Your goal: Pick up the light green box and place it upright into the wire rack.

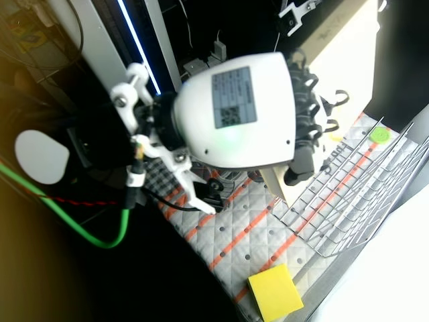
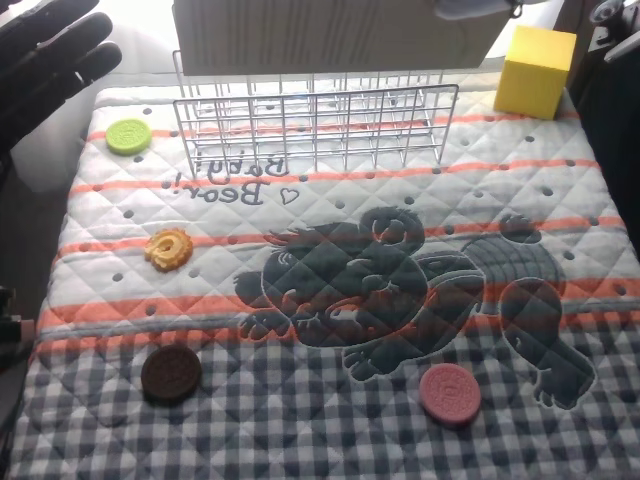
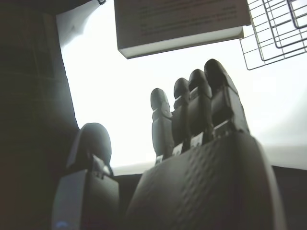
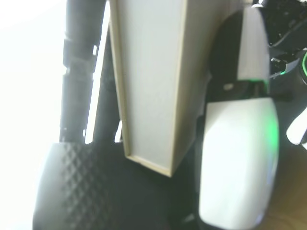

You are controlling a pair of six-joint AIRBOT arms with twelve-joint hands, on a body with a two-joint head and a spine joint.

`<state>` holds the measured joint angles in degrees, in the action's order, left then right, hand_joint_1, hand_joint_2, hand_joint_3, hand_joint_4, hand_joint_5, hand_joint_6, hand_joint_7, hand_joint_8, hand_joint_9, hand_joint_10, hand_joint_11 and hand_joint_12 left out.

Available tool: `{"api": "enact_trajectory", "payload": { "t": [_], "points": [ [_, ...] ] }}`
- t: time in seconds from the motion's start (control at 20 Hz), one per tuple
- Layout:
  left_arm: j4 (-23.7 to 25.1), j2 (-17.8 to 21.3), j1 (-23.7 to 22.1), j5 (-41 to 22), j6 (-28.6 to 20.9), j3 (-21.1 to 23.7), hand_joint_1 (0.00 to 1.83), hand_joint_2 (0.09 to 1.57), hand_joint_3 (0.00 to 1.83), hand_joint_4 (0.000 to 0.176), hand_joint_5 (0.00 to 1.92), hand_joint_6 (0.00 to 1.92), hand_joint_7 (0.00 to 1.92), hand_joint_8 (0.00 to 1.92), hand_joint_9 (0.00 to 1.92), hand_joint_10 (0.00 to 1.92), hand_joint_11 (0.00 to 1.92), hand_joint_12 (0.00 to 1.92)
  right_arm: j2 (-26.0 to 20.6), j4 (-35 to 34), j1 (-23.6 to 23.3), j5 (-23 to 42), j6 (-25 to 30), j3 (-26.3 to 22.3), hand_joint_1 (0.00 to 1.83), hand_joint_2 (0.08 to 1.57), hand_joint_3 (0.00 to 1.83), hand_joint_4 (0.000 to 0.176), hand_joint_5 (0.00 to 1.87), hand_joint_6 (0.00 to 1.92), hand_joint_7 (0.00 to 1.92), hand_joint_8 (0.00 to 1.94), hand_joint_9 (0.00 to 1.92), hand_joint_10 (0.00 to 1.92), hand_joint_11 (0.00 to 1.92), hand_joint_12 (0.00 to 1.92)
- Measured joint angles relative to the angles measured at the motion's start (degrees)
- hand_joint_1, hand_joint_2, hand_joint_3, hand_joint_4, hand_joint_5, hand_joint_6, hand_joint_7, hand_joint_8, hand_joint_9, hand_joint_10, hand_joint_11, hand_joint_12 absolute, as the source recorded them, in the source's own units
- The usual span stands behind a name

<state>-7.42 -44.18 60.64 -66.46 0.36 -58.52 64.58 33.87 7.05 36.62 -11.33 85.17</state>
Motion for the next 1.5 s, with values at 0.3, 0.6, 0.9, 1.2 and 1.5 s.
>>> {"api": "enact_trajectory", "payload": {
  "t": [0.3, 0.6, 0.9, 1.2, 1.5],
  "points": [
    [0.33, -0.59, -0.17, 0.15, 0.00, -0.15, 0.46, 1.12, 0.00, 0.098, 0.42, 0.00, 0.29, 0.01, 0.21, 0.01, 0.02, 0.49, 3.82, -0.66, 1.36, -1.95, 0.00, 2.71, 1.29, 1.03, 0.00, 0.000, 1.04, 0.80, 1.38, 0.37, 1.55, 0.00, 1.48, 0.24],
    [0.59, -0.70, -0.26, 0.07, 0.00, -0.20, 0.48, 1.12, 0.00, 0.091, 0.42, 0.00, 0.29, 0.00, 0.22, 0.00, 0.00, 0.57, 5.09, -2.34, 2.86, -3.37, -0.09, 4.46, 1.28, 1.05, 0.00, 0.000, 0.96, 0.94, 1.32, 0.48, 1.49, 0.00, 1.49, 0.17],
    [0.70, -0.76, -0.31, 0.22, 0.02, -0.28, 0.52, 1.12, 0.00, 0.072, 0.44, 0.00, 0.28, 0.00, 0.22, 0.00, 0.00, 0.57, 5.92, -3.85, 4.39, -3.39, -0.13, 4.87, 1.16, 1.12, 0.00, 0.000, 0.93, 1.02, 1.19, 0.23, 1.38, 0.00, 1.39, 0.15],
    [0.72, -0.90, -0.37, 0.09, 0.02, -0.28, 0.47, 1.12, 0.00, 0.082, 0.44, 0.00, 0.30, 0.00, 0.24, 0.01, 0.02, 0.58, 6.75, -4.13, 5.22, -2.62, -0.02, 4.46, 0.29, 0.92, 0.00, 0.084, 0.02, 0.00, 0.18, 0.00, 0.24, 0.00, 0.33, 0.00],
    [-1.01, -1.01, -0.35, -1.97, 0.02, -0.26, 0.49, 1.12, 0.00, 0.085, 0.42, 0.00, 0.27, 0.00, 0.22, 0.00, 0.00, 0.51, 0.76, -8.48, 9.01, 2.80, -0.11, -0.42, 0.26, 0.86, 0.00, 0.176, 0.00, 0.00, 0.00, 0.00, 0.00, 0.00, 0.00, 0.00]
  ]
}}
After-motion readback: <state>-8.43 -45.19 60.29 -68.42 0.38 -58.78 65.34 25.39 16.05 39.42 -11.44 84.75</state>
